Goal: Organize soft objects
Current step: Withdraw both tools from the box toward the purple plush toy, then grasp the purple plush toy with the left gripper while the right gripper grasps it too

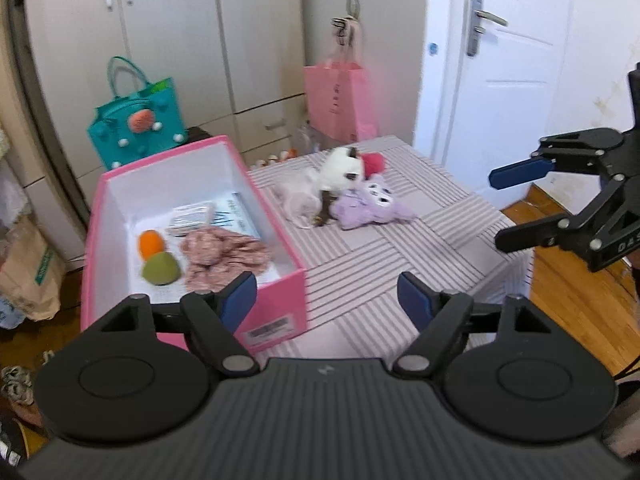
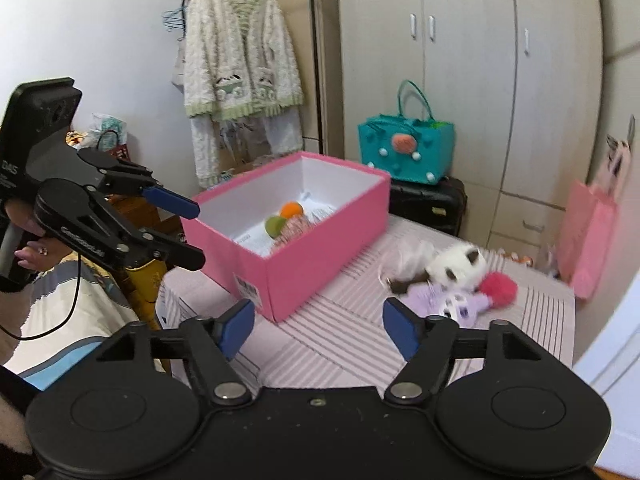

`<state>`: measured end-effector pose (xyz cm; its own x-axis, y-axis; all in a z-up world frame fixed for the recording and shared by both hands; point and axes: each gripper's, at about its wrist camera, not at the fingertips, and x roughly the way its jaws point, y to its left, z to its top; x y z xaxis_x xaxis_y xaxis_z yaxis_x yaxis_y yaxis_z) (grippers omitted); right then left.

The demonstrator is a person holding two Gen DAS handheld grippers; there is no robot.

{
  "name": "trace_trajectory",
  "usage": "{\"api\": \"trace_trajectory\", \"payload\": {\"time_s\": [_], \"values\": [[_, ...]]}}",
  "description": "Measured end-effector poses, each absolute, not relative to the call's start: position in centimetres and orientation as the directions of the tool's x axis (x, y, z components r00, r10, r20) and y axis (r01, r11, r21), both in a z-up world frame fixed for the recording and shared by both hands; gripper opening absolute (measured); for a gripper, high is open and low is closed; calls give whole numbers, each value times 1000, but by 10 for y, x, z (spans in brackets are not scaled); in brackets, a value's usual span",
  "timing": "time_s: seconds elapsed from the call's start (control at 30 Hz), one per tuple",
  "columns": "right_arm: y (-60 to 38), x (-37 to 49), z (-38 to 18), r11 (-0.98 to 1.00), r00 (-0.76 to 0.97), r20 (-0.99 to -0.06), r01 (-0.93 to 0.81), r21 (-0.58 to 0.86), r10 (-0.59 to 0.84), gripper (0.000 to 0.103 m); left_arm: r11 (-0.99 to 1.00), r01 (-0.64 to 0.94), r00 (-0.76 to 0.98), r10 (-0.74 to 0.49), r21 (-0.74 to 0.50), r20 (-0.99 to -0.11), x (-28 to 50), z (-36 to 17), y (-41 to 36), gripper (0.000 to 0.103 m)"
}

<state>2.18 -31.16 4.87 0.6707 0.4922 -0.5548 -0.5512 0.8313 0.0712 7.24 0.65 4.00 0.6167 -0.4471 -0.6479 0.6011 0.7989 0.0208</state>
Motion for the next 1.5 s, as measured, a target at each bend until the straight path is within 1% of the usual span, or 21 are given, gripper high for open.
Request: {"api": "trace_trajectory", "payload": {"time_s": [0.03,0.1,0.13,0.27,0.43,0.5,0.53,0.57,0.6,0.67,0.73,0.8,0.93,1.03,1.1,1.23,1.3,1.37,1.4,1.47,1.5], "values": [[-316,22,43,834,671,-554,-546,82,493,86,793,609,611,-455,18,-648,72,37,2,82],[-324,22,33,840,679,-543,-534,97,494,87,799,601,621,-463,5,-632,75,30,-6,94],[-328,23,27,844,684,-540,-527,99,490,87,804,594,631,-461,7,-624,76,27,-10,95],[-343,28,4,853,701,-521,-509,112,487,88,815,579,659,-439,38,-611,85,13,-29,96],[-363,42,-23,864,726,-483,-479,154,489,88,829,558,676,-431,34,-598,95,-1,-49,96],[-373,51,-33,874,742,-467,-444,195,481,89,819,568,690,-421,81,-589,95,-6,-60,96],[-377,60,-38,868,720,-488,-439,231,494,89,801,585,701,-419,129,-577,94,-9,-68,96],[-380,70,-44,865,686,-530,-436,250,498,89,792,588,714,-409,167,-569,94,-11,-74,96],[-381,81,-50,871,665,-568,-427,244,485,89,789,579,730,-391,203,-561,95,-14,-81,96],[-381,91,-61,891,688,-580,-418,174,436,89,785,571,745,-374,240,-552,99,-20,-91,96],[-376,97,-71,915,716,-594,-394,89,366,89,774,583,741,-381,247,-553,104,-25,-98,96],[-372,98,-79,919,740,-584,-394,26,334,89,782,582,733,-385,225,-560,112,-31,-104,95],[-370,110,-90,912,738,-576,-409,32,352,89,797,587,701,-416,138,-580,129,-41,-114,94],[-368,115,-88,922,783,-532,-386,-7,324,89,810,580,679,-426,81,-598,145,-51,-122,92],[-366,121,-87,927,807,-509,-372,-46,299,89,826,563,681,-434,41,-589,156,-58,-127,91],[-364,141,-87,932,799,-517,-363,-7,308,88,852,522,675,-442,-41,-591,177,-71,-131,87],[-362,152,-88,931,782,-538,-364,18,316,87,862,497,656,-449,-102,-607,190,-78,-132,80],[-359,163,-90,931,759,-567,-362,40,320,88,872,465,647,-452,-152,-613,202,-84,-132,77],[-357,167,-92,929,744,-583,-365,54,326,88,879,448,652,-446,-164,-613,206,-87,-132,70],[-355,177,-96,912,690,-622,-397,102,370,88,896,408,668,-423,-174,-613,212,-96,-133,64],[-354,179,-97,911,686,-621,-396,119,379,88,902,386,668,-418,-194,-616,216,-101,-133,62]]}}
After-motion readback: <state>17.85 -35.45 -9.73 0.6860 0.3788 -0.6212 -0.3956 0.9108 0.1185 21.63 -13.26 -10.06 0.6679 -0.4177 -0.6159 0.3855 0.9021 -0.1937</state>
